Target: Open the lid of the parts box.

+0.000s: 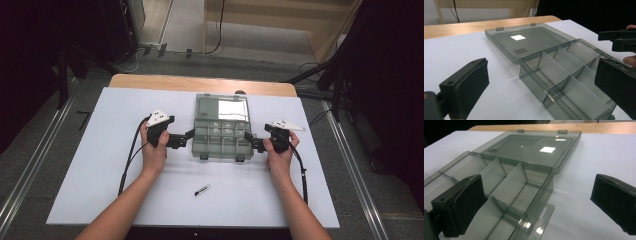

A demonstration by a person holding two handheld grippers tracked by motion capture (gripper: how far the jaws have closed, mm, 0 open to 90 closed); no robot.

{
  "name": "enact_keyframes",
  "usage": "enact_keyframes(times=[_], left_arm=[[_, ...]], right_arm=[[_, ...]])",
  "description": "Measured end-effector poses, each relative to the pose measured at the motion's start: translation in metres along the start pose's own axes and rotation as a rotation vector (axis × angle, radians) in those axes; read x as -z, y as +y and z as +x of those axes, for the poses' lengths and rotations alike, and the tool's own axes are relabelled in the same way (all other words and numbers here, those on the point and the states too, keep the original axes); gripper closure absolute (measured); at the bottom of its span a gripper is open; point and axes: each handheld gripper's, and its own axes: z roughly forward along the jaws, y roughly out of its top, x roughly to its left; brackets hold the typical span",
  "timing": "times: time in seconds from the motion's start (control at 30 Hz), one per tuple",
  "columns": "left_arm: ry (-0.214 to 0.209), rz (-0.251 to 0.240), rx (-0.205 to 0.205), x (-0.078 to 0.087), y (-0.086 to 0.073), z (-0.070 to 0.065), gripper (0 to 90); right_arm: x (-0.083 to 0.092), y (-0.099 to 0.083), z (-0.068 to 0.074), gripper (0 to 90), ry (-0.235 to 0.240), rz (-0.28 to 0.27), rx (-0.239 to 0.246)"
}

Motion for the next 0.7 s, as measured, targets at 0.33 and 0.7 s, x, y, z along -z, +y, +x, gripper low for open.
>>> enact_keyframes(times=[0.33,0.7], left_arm=[[0.018,-0.011,-0.008,0.019,-0.014,0.001,0.0],[0.024,-0.044,-0.013,0.044,-0.02,-0.003,0.0]], right_arm=[[0.017,-0.006,0.009,0.0,-0.005,-0.019,0.042],[0.034,-0.018,0.022,0.0,0.003,-0.031,0.061]])
